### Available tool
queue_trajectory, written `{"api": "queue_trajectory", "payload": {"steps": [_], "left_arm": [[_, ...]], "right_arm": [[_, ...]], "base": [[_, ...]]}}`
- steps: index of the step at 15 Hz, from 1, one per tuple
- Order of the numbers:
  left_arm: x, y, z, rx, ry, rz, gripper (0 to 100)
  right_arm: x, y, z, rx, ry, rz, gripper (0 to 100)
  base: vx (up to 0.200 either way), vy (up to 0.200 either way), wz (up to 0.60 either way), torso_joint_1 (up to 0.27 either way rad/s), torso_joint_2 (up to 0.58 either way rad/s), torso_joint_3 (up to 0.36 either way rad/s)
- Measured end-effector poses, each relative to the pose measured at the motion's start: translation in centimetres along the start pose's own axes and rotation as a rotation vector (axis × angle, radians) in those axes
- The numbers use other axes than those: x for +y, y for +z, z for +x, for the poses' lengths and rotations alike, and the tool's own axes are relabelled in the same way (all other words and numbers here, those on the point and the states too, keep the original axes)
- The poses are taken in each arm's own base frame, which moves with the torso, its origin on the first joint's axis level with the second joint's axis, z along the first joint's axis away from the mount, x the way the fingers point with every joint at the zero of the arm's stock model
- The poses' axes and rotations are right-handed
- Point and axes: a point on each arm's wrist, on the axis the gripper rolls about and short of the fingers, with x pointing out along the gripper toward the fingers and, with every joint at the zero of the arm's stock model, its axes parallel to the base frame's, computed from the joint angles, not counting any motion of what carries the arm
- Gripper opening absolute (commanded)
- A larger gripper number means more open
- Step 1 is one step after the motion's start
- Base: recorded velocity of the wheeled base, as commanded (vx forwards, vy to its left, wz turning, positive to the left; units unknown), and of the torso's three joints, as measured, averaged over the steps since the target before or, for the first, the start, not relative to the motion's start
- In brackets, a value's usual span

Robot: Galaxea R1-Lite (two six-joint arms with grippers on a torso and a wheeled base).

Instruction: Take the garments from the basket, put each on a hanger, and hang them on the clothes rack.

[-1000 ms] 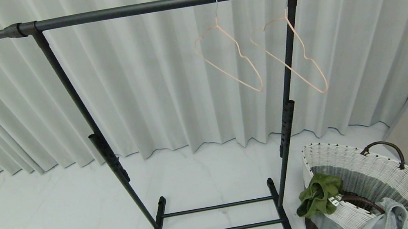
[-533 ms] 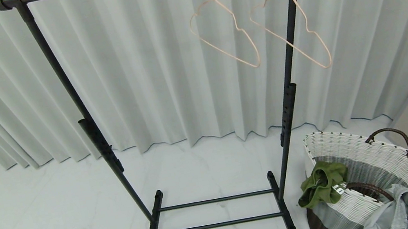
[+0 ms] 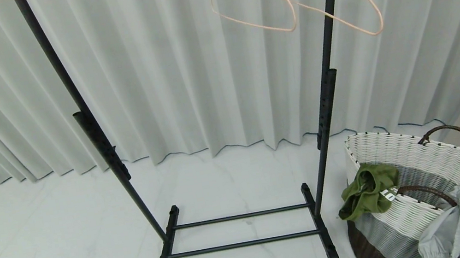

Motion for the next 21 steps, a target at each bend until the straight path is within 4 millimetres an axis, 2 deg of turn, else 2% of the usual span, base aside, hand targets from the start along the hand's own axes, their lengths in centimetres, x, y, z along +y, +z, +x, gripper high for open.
{"api": "queue_trajectory", "payload": {"steps": [2, 7, 13, 15, 19, 21], "left_arm": [[0.0, -0.01, 0.0, 0.001, 0.0, 0.002, 100], [0.0, 0.0, 0.0, 0.0, -0.001, 0.004, 100], [0.0, 0.0, 0.0, 0.0, -0.001, -0.002, 100], [0.0, 0.0, 0.0, 0.0, 0.0, 0.0, 100], [0.0, 0.0, 0.0, 0.0, 0.0, 0.001, 100], [0.0, 0.01, 0.0, -0.001, 0.0, 0.001, 100]], "right_arm": [[0.0, 0.0, 0.0, 0.0, -0.002, 0.011, 100], [0.0, 0.01, 0.0, -0.001, -0.003, 0.019, 100], [0.01, 0.01, 0.0, -0.001, 0.0, 0.008, 100], [0.0, 0.01, -0.01, -0.003, 0.011, -0.008, 100], [-0.09, 0.11, 0.03, -0.015, 0.113, -0.075, 100], [-0.05, 0.97, -0.02, -0.024, 0.186, -0.085, 100]], "base": [[0.0, 0.0, 0.0, -0.049, 0.2, 0.151], [0.0, -0.2, 0.0, -0.004, 0.04, 0.029], [0.0, 0.0, 0.0, 0.0, 0.0, 0.0], [0.2, 0.0, 0.0, 0.002, 0.0, 0.007], [0.05, 0.0, 0.0, 0.001, 0.0, 0.002], [0.0, 0.0, 0.0, 0.0, 0.0, 0.0]]}}
